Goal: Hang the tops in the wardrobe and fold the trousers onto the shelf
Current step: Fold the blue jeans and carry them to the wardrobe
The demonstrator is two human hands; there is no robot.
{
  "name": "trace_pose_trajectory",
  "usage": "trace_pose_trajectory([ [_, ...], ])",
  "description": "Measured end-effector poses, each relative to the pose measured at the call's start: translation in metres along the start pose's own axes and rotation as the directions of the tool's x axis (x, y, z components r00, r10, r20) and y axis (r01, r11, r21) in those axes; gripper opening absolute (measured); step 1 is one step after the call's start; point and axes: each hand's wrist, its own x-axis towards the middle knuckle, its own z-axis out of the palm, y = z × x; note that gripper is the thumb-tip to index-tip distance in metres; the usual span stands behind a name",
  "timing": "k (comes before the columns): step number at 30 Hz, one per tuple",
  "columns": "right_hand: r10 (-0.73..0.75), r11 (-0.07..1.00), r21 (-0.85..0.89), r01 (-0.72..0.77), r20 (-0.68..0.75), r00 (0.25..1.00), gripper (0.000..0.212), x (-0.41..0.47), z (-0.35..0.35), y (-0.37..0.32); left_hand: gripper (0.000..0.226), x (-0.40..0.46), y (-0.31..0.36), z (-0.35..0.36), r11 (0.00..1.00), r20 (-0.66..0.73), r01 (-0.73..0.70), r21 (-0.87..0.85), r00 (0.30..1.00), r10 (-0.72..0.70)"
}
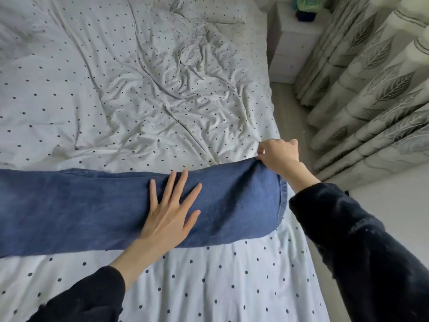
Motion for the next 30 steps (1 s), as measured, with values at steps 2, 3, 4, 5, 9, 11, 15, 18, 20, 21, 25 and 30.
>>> trace_pose_trajectory([
  [2, 0.082, 0.983, 0.161, -0.086, 0.026, 0.996, 0.037, 0.006, 0.029, -0.001, 0.056, -0.001, 0.004, 0.012, 0.999, 0.031, -0.004, 0.048, 1.000, 0.002],
  [3, 0.142, 0.945, 0.291, -0.148, 0.043, 0.989, 0.047, 0.002, 0.040, 0.001, 0.057, 0.001, 0.004, 0.015, 0.998, 0.040, -0.002, 0.068, 0.999, -0.001],
  [4, 0.197, 0.881, 0.424, -0.209, 0.071, 0.978, 0.054, -0.004, 0.058, 0.004, 0.057, 0.001, 0.003, 0.022, 0.997, 0.064, 0.009, 0.079, 0.998, -0.014],
  [5, 0.252, 0.806, 0.533, -0.258, 0.085, 0.964, 0.060, -0.013, 0.070, 0.008, 0.057, 0.003, 0.002, 0.024, 0.996, 0.079, 0.019, 0.090, 0.997, -0.026],
  [9, 0.363, 0.571, 0.684, -0.454, 0.285, 0.887, 0.046, -0.042, 0.111, 0.025, 0.059, 0.006, 0.001, 0.033, 0.993, 0.173, 0.074, 0.088, 0.981, -0.088],
  [11, 0.345, 0.490, 0.703, -0.516, 0.386, 0.855, 0.039, -0.042, 0.118, 0.028, 0.060, 0.008, 0.001, 0.034, 0.993, 0.183, 0.078, 0.094, 0.979, -0.095],
  [15, 0.378, 0.454, 0.727, -0.515, 0.366, 0.851, 0.029, -0.036, 0.119, 0.027, 0.059, 0.008, 0.003, 0.030, 0.992, 0.197, 0.082, 0.094, 0.975, -0.099],
  [18, 0.405, 0.569, 0.670, -0.476, 0.275, 0.872, 0.030, -0.041, 0.111, 0.025, 0.059, 0.008, 0.006, 0.028, 0.992, 0.210, 0.089, 0.092, 0.972, -0.107],
  [20, 0.421, 0.665, 0.610, -0.430, 0.169, 0.891, 0.036, -0.045, 0.101, 0.025, 0.059, 0.009, 0.010, 0.024, 0.991, 0.211, 0.101, 0.086, 0.970, -0.117],
  [21, 0.408, 0.710, 0.583, -0.395, 0.116, 0.906, 0.035, -0.046, 0.096, 0.024, 0.058, 0.009, 0.012, 0.023, 0.991, 0.213, 0.104, 0.080, 0.970, -0.119],
  [25, 0.336, 0.773, 0.580, -0.258, -0.029, 0.941, 0.030, -0.044, 0.075, 0.019, 0.057, 0.009, 0.019, 0.020, 0.992, 0.202, 0.109, 0.057, 0.972, -0.118],
  [30, 0.261, 0.892, 0.417, -0.173, -0.164, 0.951, 0.032, -0.033, 0.071, 0.018, 0.056, 0.015, 0.020, 0.019, 0.994, 0.138, 0.103, 0.040, 0.985, -0.108],
])
